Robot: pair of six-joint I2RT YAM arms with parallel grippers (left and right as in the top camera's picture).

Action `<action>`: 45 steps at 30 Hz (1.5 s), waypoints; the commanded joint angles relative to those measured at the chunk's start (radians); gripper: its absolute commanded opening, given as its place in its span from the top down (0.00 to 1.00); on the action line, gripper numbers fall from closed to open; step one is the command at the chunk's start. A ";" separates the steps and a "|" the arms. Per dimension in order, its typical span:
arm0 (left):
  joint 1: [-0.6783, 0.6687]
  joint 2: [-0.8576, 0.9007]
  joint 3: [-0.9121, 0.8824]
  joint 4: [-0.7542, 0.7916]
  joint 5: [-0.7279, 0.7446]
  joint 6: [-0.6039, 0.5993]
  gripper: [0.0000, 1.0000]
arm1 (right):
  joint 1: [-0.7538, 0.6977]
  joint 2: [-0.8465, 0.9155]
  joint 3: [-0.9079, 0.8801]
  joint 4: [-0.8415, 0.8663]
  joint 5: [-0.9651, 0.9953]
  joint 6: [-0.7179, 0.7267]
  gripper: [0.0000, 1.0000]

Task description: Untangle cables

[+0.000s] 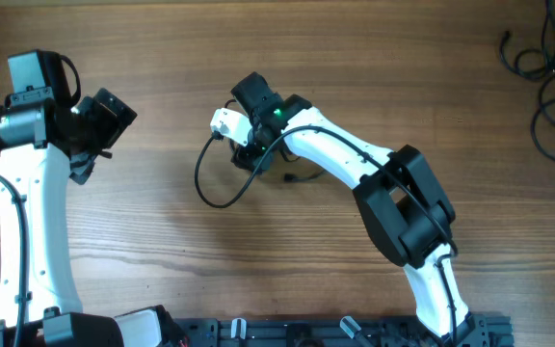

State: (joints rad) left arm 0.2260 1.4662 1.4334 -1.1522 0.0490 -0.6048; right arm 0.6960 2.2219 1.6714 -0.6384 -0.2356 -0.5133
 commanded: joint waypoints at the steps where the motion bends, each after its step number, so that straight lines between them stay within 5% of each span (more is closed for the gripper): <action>1: 0.008 0.008 -0.009 -0.008 -0.022 -0.002 0.00 | 0.002 0.037 -0.029 0.017 0.035 0.020 0.41; 6: 0.007 0.008 -0.009 -0.025 -0.021 -0.002 0.00 | 0.018 0.066 -0.030 0.021 0.085 0.027 0.53; 11: 0.007 0.008 -0.009 -0.035 -0.029 -0.001 0.00 | 0.032 0.078 -0.030 0.047 0.143 0.103 0.96; 18: 0.007 0.008 -0.009 -0.034 -0.036 -0.002 0.00 | -0.059 -0.175 0.006 -0.075 0.193 0.331 0.96; 25: 0.007 0.008 -0.009 -0.034 -0.036 -0.002 0.00 | -0.489 -0.567 0.006 -0.283 0.211 0.529 0.96; 30: 0.007 0.008 -0.009 -0.030 -0.035 -0.002 0.00 | -0.835 -0.578 -0.016 -0.453 0.310 0.784 0.95; 34: 0.000 0.008 -0.009 -0.030 -0.035 -0.002 0.00 | -1.007 -0.539 -0.109 -0.352 0.314 0.835 0.96; 42: 0.000 0.008 -0.009 -0.012 -0.035 -0.002 0.00 | -1.028 -0.280 -0.234 0.126 0.405 0.645 0.96; 43: 0.000 0.008 -0.009 -0.012 -0.035 -0.002 0.00 | -1.028 -0.255 -0.234 0.169 0.391 0.644 0.93; 45: 0.000 0.008 -0.009 -0.012 -0.035 -0.002 0.00 | -1.028 -0.248 -0.233 0.182 0.425 0.647 0.26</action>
State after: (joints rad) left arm 0.2256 1.4662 1.4303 -1.1660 0.0261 -0.6048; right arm -0.3347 1.9663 1.4399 -0.4702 0.1253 0.1520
